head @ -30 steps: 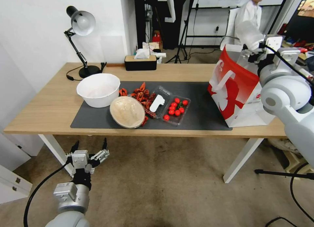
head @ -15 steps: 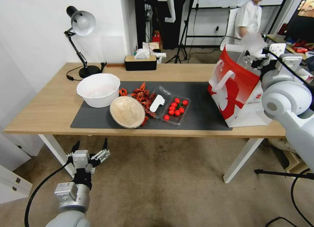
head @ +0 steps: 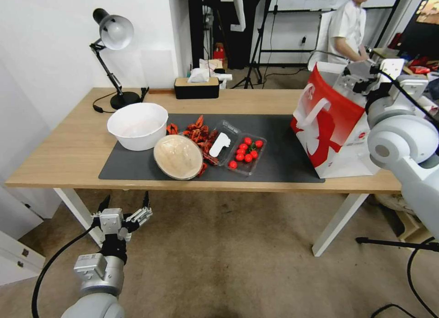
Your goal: Pick up the trash from the table and place it into the takeout bag.
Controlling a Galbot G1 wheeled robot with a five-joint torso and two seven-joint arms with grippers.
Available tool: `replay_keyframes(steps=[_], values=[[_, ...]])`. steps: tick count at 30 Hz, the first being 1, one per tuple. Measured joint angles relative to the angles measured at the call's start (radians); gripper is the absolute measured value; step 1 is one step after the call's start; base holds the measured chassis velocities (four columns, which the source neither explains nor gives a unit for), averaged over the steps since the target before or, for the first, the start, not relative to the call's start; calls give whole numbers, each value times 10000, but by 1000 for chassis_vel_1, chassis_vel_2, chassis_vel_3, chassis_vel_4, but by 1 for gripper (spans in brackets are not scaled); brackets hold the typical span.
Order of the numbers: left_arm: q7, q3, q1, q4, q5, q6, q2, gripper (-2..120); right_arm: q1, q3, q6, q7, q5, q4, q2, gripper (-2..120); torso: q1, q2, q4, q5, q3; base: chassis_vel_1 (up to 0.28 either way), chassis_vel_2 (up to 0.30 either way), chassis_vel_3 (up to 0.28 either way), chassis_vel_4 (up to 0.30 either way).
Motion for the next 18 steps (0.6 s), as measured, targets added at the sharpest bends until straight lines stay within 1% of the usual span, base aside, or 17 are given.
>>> replay_keyframes(steps=[1, 2, 3, 4, 5, 7, 8, 9, 10, 11, 12, 14, 15, 16, 17, 18], values=[[0, 0, 0, 0, 0, 0, 0, 100, 0, 0, 0, 0, 0, 0, 0, 100, 0, 0, 0, 0, 0, 0, 0, 0, 0], [0, 7, 1, -7, 0, 1, -16, 100, -215, 118, 258, -477, 12, 215, -66, 100, -1, 0, 2, -4, 0, 0, 0, 0, 0], [0, 15, 1, -15, 0, 2, -28, 100, -531, 243, 570, -959, 15, 441, -112, 100, 0, 0, 2, 1, 0, 0, 0, 0, 0], [0, 15, 1, -15, 0, 2, -28, 100, -531, 243, 570, -959, 15, 441, -112, 100, 0, 0, 2, 1, 0, 0, 0, 0, 0], [-1, 18, 1, -21, 0, 3, -38, 100, -730, 338, 667, -1180, 8, 576, -134, 100, 0, 0, 1, 1, 0, 0, 0, 0, 0], [-9, 2, 12, -51, -1, 5, -46, 100, -1701, 913, 929, -2172, -2, 991, -198, 100, 0, 0, 0, 2, 0, 0, 0, 0, 0], [-9, 2, 12, -51, -1, 5, -46, 100, -1701, 913, 929, -2172, -2, 991, -198, 100, 0, 0, 0, 2, 0, 0, 0, 0, 0], [-11, -17, 20, -59, -4, 5, -44, 100, -2183, 1173, 1271, -2789, -2, 1114, -225, 100, -1, 0, -3, 1, -1, 0, 0, 0, 0], [-13, -28, 31, -65, -21, 5, -42, 100, -2446, 1313, 1576, -3121, -10, 1166, -229, 100, -1, 0, -3, 3, 0, 0, 0, 0, 0], [-13, -28, 31, -65, -21, 5, -42, 100, -2446, 1313, 1576, -3121, -10, 1166, -229, 100, -1, 0, -3, 3, 0, 0, 0, 0, 0], [-21, -33, 64, -110, -107, 9, -47, 100, -2974, 1538, 2076, -3618, -46, 1262, -228, 100, -1, 0, -1, -3, -1, 0, 0, 0, 0], [-32, -33, 108, -187, -177, 24, -64, 100, -3694, 1726, 2577, -3939, -90, 1404, -188, 100, -1, 0, 3, 3, 0, 0, 0, 0, 0], [-35, -38, 117, -202, -188, 27, -67, 100, -4023, 1844, 2895, -4068, -129, 1476, -161, 100, 0, 0, 2, 4, 0, 0, 0, 0, 0], [-35, -38, 117, -202, -188, 27, -67, 100, -4023, 1844, 2895, -4068, -129, 1476, -161, 100, 0, 0, 2, 4, 0, 0, 0, 0, 0], [-37, -52, 122, -209, -197, 28, -68, 100, -4562, 2063, 3347, -4236, -233, 1616, -105, 100, 0, 1, 2, -3, 0, 0, 0, 0, 0], [-47, -67, 124, -209, -200, 28, -64, 100, -4950, 2192, 3565, -4342, -298, 1700, -42, 100, 0, 0, -1, -2, 0, 0, 0, 0, 0]])
